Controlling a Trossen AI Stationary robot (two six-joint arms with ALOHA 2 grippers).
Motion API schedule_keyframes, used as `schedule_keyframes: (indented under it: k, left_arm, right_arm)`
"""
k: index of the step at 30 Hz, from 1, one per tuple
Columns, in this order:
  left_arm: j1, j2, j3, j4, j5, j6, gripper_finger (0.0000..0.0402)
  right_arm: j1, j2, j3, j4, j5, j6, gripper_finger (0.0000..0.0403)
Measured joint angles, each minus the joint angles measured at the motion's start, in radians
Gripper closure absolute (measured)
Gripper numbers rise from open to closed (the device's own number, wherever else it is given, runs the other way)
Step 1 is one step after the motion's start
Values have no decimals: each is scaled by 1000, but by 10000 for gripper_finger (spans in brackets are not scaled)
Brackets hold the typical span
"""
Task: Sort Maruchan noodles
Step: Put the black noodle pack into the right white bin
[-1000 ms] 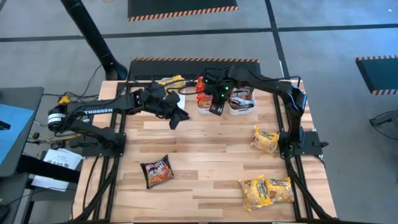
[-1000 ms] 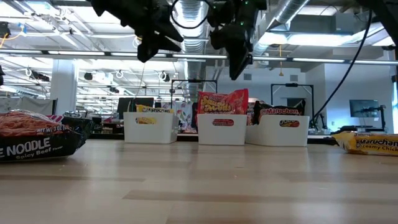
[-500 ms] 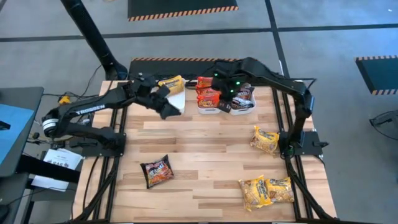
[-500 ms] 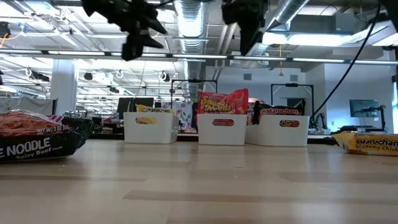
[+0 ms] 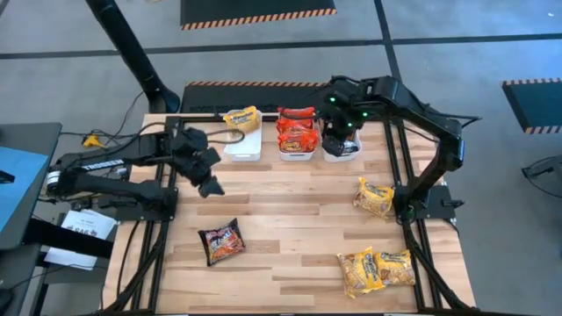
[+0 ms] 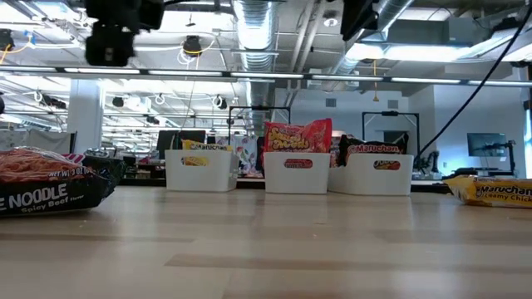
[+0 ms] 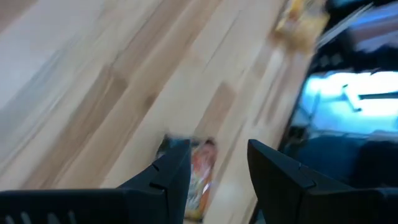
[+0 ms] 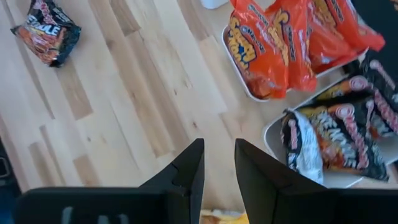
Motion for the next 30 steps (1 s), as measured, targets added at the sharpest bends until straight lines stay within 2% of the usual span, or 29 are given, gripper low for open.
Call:
schedule_keyframes:
  k: [5, 13, 16, 24, 30]
  left_arm:
    - [-75, 3, 0, -111, -51, 0, 258]
    - [-193, 34, 0, -212, 5, 88, 252]
    - [-230, 52, 0, -217, -4, 94, 240]
    - [-315, 125, -89, -154, -55, 86, 222]
    - [-367, 142, -190, 42, -50, 30, 227]
  right_arm:
    - [35, -4, 0, -9, -1, 100, 287]
    - [132, 7, -1, -9, -1, 217, 287]
    - [180, 6, 0, -6, -1, 278, 287]
    - [335, 7, 0, -4, 0, 419, 287]
    - [448, 7, 0, 5, 45, 503, 287]
